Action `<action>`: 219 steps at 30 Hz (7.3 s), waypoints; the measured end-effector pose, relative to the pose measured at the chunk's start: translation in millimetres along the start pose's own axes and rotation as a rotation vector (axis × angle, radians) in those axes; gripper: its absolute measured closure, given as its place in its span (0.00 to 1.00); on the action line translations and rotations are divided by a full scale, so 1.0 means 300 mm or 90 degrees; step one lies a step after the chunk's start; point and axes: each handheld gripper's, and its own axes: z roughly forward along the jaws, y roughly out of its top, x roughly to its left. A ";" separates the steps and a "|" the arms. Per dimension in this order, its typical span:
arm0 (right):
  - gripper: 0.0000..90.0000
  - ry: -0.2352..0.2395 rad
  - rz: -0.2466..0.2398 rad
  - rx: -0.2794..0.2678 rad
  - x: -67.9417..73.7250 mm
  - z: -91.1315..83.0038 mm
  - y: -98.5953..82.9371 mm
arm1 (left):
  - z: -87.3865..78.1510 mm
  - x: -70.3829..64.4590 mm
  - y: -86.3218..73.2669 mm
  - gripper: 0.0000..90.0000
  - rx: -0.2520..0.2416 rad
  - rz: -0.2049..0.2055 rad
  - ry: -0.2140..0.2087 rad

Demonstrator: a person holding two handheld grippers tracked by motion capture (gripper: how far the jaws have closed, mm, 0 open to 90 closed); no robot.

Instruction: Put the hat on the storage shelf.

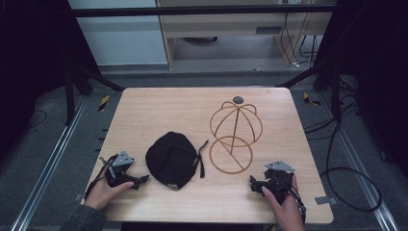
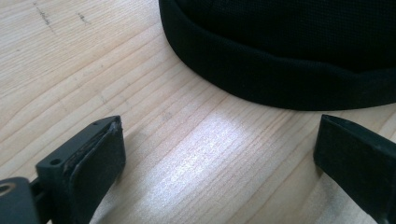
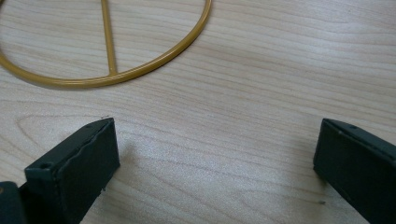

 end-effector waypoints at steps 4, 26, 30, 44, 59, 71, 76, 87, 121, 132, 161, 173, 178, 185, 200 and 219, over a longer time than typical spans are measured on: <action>0.00 0.000 0.000 0.000 0.000 0.000 0.000 | 0.003 -0.003 0.003 0.00 0.005 -0.002 0.001; 0.00 -0.008 0.006 -0.001 0.004 -0.007 -0.008 | -0.101 -0.067 0.038 0.08 -0.009 0.000 -0.028; 0.00 -0.007 0.008 0.000 0.004 -0.009 -0.009 | -0.137 -0.098 0.078 0.09 -0.015 0.013 -0.030; 0.00 -0.007 0.006 0.000 0.003 -0.009 -0.009 | -0.132 -0.168 0.236 0.07 0.035 0.086 -0.032; 0.00 -0.003 0.004 0.000 0.002 -0.010 -0.010 | -0.107 -0.165 0.443 0.08 0.113 0.143 -0.030; 0.00 -0.003 0.003 0.000 0.001 -0.010 -0.010 | -0.013 -0.167 0.547 0.18 0.148 0.160 -0.042; 0.00 -0.003 0.003 0.000 0.001 -0.010 -0.010 | 0.013 -0.168 0.551 0.21 0.161 0.158 -0.044; 0.00 -0.001 0.004 0.000 0.002 -0.010 -0.010 | 0.052 -0.181 0.558 0.33 0.182 0.149 -0.049; 0.00 -0.002 0.002 0.000 0.001 -0.010 -0.010 | -0.095 -0.173 0.613 0.82 0.121 0.140 -0.073; 0.00 -0.002 0.002 0.000 0.001 -0.010 -0.010 | -0.191 -0.181 0.628 0.82 0.088 0.149 -0.069; 0.00 -0.002 0.001 -0.001 0.000 -0.009 -0.009 | -0.421 -0.174 0.726 0.83 0.009 0.141 -0.044; 0.00 -0.002 0.001 0.000 0.000 -0.008 -0.009 | -0.517 -0.179 0.807 0.83 -0.014 0.148 -0.036; 0.00 -0.001 -0.001 0.001 -0.001 -0.009 -0.008 | -0.552 -0.197 0.845 0.83 -0.020 0.164 -0.030; 0.00 -0.003 -0.003 0.001 -0.002 -0.008 -0.009 | -0.575 -0.226 0.888 0.83 -0.038 0.172 -0.031; 0.00 0.001 -0.003 -0.001 -0.002 -0.007 -0.009 | -0.605 -0.292 0.991 0.84 -0.064 0.194 -0.028; 0.00 0.000 -0.003 -0.001 -0.003 -0.006 -0.007 | -0.570 -0.346 1.040 0.84 -0.078 0.208 -0.038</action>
